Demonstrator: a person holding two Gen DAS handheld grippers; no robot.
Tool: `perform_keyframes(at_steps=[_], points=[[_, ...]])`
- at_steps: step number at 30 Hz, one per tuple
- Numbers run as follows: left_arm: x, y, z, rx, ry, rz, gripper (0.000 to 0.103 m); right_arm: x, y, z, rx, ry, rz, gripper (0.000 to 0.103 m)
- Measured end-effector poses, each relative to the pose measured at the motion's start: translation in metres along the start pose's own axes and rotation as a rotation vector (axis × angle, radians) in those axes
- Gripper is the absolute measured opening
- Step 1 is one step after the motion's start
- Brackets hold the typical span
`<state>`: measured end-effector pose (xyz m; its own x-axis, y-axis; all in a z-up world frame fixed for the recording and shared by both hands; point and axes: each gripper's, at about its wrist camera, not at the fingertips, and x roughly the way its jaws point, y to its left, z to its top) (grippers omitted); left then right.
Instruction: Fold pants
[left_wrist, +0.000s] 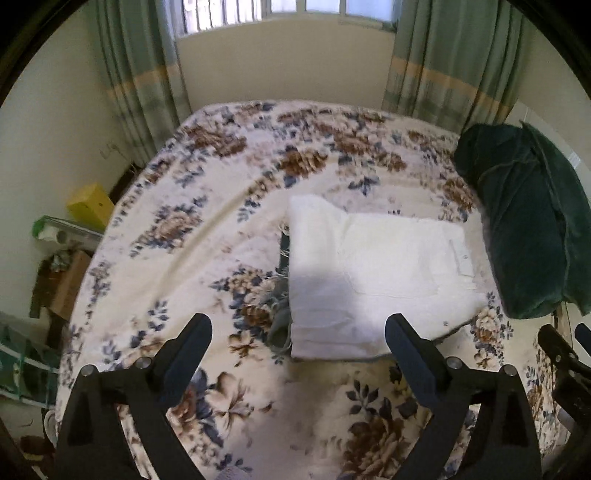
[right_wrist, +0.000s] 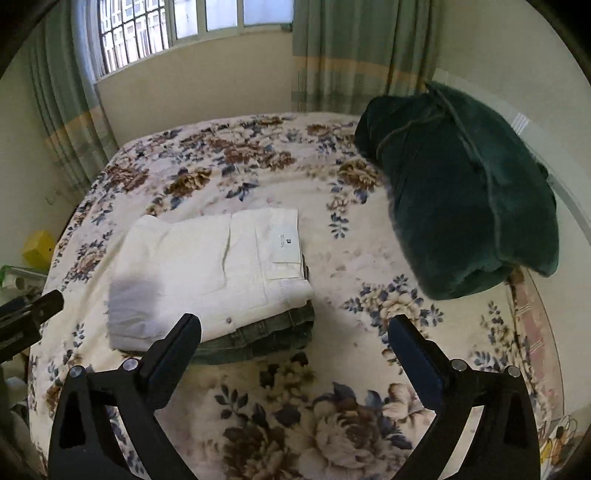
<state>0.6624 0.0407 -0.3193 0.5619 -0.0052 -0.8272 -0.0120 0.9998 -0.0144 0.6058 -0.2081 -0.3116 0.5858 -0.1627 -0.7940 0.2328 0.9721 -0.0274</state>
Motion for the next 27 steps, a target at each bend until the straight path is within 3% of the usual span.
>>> perform_keyframes(at_steps=[11,27], points=[[-0.137,-0.026,-0.05,0.005,-0.128,0.022,0.096,-0.161,-0.015,-0.027,-0.052,-0.122,0.057,0.103],[-0.314,-0.048,-0.152,-0.037,-0.285,0.052,0.096,-0.389,-0.09,-0.124,-0.082,-0.286,0.138,0.103]])
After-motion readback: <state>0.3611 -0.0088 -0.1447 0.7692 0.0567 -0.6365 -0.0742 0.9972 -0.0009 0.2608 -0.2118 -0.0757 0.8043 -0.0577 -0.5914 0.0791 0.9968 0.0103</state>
